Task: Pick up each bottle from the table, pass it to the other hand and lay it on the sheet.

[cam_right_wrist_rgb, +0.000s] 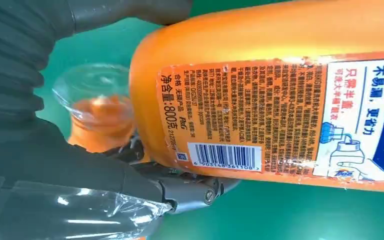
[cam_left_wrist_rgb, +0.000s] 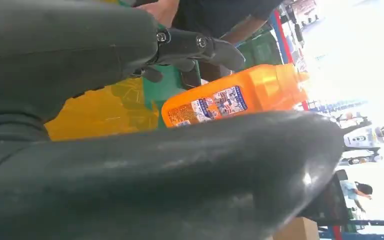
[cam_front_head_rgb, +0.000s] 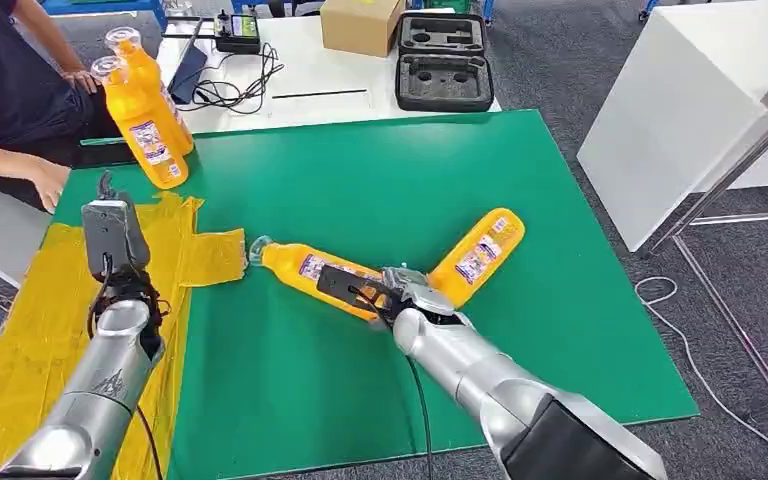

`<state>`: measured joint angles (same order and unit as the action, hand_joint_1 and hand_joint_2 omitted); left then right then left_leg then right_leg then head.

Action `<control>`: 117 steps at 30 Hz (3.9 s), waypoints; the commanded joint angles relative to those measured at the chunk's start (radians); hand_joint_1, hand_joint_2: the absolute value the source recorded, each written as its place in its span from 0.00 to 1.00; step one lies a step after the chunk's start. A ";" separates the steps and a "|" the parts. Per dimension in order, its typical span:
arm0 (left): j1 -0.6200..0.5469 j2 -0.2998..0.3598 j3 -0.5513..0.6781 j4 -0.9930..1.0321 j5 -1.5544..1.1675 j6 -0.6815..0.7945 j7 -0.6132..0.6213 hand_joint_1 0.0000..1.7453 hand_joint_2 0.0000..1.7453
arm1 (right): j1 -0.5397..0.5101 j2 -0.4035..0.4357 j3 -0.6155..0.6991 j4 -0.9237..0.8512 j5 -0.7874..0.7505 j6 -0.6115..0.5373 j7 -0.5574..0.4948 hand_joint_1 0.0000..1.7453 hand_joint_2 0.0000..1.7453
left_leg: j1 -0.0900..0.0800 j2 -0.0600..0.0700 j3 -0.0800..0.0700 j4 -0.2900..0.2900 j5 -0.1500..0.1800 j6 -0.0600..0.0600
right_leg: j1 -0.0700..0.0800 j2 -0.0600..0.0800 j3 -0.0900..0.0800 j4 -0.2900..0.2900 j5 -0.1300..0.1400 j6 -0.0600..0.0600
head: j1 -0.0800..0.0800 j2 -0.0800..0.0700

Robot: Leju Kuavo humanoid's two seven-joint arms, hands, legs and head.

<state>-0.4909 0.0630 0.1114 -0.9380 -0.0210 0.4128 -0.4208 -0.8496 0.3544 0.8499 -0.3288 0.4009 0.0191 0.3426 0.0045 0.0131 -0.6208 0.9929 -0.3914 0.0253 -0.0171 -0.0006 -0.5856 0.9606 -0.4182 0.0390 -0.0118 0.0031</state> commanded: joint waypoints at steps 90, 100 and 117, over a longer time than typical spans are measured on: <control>0.229 -0.114 -0.015 -0.496 0.840 -0.600 0.242 0.00 1.00 | -0.059 -0.005 0.331 -0.379 -0.224 -0.250 -0.246 1.00 1.00 | 0.001 -0.003 -0.001 0.001 -0.002 -0.001 | 0.001 -0.002 0.000 0.001 -0.002 -0.002 | 0.000 0.000; 0.246 -0.132 -0.088 -0.516 0.952 -0.682 0.324 0.00 1.00 | -0.061 -0.005 0.396 -0.374 -0.273 -0.279 -0.237 1.00 1.00 | 0.001 -0.003 0.000 0.001 -0.002 -0.001 | 0.001 -0.003 0.000 0.001 -0.003 -0.002 | 0.000 0.000; 0.257 -0.139 -0.083 -0.550 0.887 -0.617 0.271 1.00 1.00 | -0.017 -0.005 0.340 -0.357 -0.219 -0.259 -0.234 1.00 1.00 | 0.002 -0.005 0.002 0.002 -0.003 -0.002 | 0.002 -0.004 0.003 0.001 -0.004 -0.003 | 0.000 0.000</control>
<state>-0.1946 -0.0496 0.0538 -1.4958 0.8747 -0.2155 -0.1465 -0.8642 0.3613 1.1738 -0.7362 0.1739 -0.2606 0.1068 0.0045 0.0134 -0.6251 0.9928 -0.3914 0.0251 -0.0171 -0.0004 -0.5909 0.9609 -0.4184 0.0389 -0.0122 0.0031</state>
